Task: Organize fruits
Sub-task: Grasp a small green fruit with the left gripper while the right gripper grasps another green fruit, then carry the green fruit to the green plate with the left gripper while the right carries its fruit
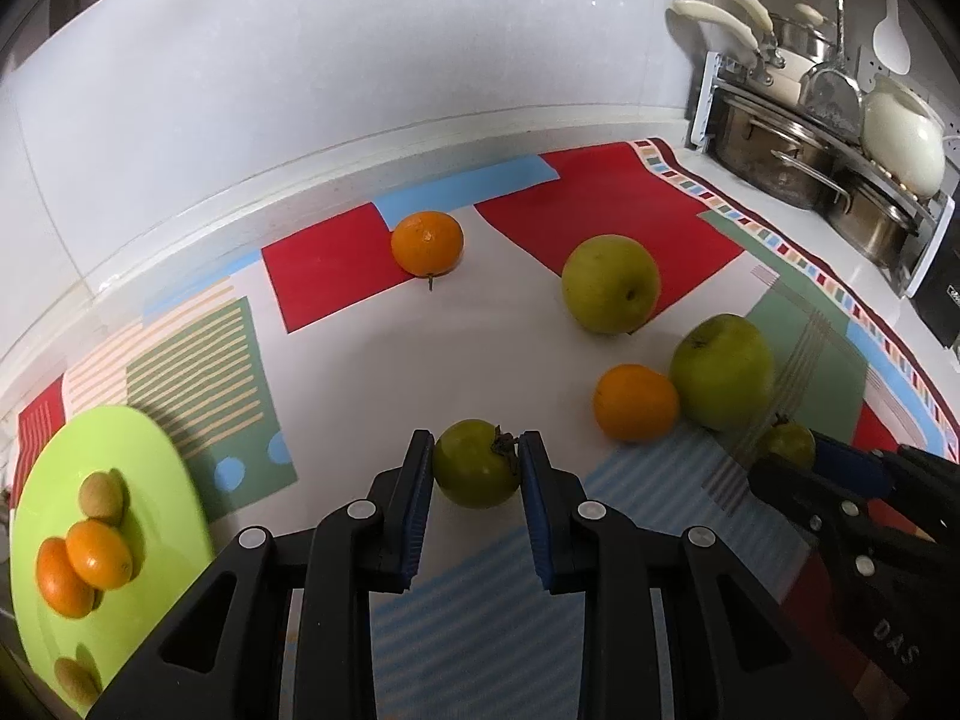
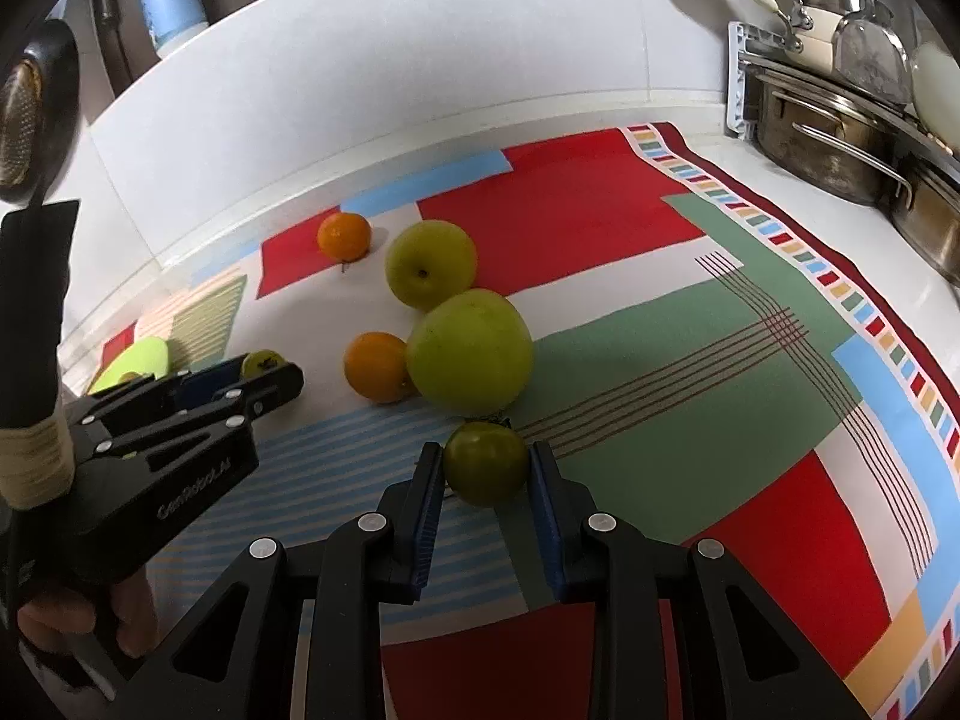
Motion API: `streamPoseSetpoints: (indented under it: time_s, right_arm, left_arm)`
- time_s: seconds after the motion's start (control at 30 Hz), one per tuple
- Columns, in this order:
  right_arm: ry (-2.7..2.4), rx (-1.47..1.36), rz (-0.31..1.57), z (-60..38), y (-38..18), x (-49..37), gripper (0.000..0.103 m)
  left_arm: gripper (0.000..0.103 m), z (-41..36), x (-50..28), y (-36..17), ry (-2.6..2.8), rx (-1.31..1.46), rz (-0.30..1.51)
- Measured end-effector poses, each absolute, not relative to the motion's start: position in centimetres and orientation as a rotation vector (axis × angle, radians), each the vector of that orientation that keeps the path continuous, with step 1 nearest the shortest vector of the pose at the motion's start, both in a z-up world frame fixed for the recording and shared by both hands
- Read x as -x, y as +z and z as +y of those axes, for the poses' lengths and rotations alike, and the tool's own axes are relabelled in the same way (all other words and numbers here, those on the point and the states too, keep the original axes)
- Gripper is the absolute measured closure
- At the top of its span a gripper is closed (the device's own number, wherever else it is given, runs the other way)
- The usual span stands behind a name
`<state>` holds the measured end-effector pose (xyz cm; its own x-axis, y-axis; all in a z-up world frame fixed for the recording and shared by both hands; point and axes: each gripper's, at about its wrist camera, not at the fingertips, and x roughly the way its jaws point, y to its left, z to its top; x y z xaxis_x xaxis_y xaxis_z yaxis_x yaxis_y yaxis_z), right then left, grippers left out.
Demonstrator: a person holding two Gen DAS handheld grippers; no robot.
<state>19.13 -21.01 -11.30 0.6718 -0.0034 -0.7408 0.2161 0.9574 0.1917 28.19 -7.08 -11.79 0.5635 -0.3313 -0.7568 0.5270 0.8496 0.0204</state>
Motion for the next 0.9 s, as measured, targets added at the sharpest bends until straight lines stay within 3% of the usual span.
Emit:
streamPoseSetpoints:
  time_s: [0.9]
  right_arm:
    - [0.053,-0.17,0.725,-16.3,-5.8,-14.4,0.073]
  left_arm:
    - [0.074,-0.5,-19.7,-5.8,-0.402,-0.139,0.728]
